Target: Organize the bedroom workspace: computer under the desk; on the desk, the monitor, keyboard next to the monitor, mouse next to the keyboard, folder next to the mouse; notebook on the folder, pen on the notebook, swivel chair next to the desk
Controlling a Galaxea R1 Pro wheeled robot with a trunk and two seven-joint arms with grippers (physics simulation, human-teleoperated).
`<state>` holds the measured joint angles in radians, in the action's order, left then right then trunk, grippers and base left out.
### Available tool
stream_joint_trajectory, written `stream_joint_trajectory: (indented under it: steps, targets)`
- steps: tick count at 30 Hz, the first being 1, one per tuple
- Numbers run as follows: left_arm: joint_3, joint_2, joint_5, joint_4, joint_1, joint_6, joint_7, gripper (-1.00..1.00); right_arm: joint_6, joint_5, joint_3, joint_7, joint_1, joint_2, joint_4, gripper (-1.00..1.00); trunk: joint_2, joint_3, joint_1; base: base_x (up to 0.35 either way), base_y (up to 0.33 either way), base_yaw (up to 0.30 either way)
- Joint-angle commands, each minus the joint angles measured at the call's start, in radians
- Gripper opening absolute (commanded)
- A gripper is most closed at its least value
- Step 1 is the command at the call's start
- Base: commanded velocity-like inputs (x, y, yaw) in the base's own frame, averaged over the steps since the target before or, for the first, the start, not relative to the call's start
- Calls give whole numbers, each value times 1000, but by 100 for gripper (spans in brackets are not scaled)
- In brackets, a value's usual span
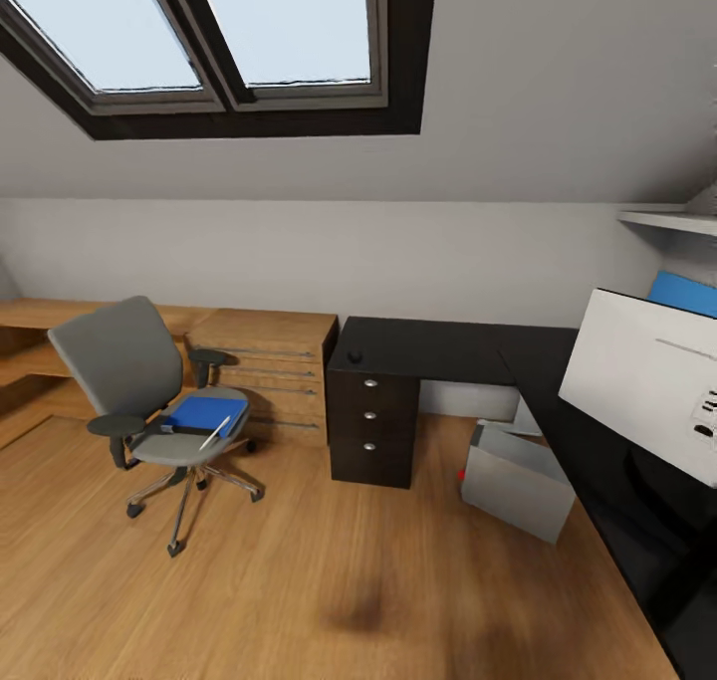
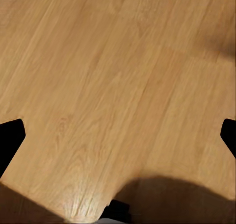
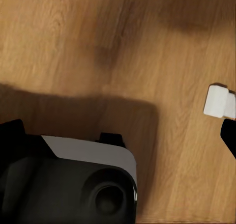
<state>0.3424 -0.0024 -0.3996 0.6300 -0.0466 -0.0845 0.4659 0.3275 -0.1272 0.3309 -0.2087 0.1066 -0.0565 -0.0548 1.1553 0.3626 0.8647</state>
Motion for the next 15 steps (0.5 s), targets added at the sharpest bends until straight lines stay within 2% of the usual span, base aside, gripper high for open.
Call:
stream_joint_trajectory:
  steps: [1,15]
  targets:
    - [7,1,-10,-4,-1,-7,7,100,4,-10,9,-3,1,0,1,100,1,1,-1,-338,0,0]
    - [9,0,-7,-12,-1,-7,7,100,4,-11,8,-3,1,0,1,100,1,1,-1,-338,0,0]
